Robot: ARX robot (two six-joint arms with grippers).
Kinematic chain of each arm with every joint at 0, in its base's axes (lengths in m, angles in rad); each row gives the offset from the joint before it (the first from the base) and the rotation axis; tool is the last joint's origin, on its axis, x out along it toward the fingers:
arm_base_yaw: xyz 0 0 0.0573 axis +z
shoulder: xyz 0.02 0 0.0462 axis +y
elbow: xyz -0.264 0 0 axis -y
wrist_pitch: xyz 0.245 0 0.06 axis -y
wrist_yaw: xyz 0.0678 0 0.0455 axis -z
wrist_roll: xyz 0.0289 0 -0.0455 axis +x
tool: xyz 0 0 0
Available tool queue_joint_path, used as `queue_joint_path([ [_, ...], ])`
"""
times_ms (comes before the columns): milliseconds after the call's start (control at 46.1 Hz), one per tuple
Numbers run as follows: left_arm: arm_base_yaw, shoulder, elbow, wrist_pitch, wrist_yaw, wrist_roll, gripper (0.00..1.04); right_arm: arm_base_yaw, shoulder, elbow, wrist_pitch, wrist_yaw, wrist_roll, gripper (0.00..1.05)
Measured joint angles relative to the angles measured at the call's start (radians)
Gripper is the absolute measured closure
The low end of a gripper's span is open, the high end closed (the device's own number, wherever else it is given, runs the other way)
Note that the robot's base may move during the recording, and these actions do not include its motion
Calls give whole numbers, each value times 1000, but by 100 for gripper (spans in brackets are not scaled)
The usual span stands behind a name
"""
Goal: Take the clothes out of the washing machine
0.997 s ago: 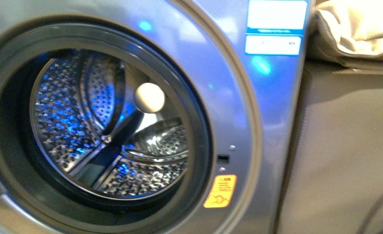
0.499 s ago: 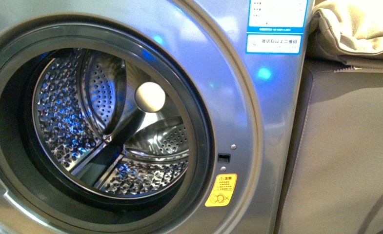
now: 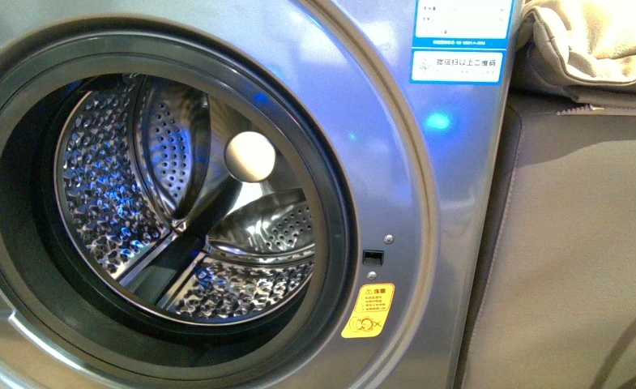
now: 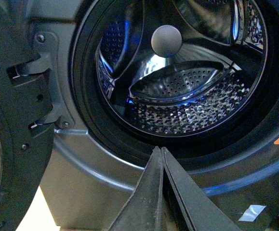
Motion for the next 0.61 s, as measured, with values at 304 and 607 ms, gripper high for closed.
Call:
queue_joint_path([
  [304,0,-214,-43,-167,-2,0,101,0,0,0,0,0,0,102],
  [607,0,-215,-43,-167,-2,-1,58,0,0,0,0,0,-1,75],
])
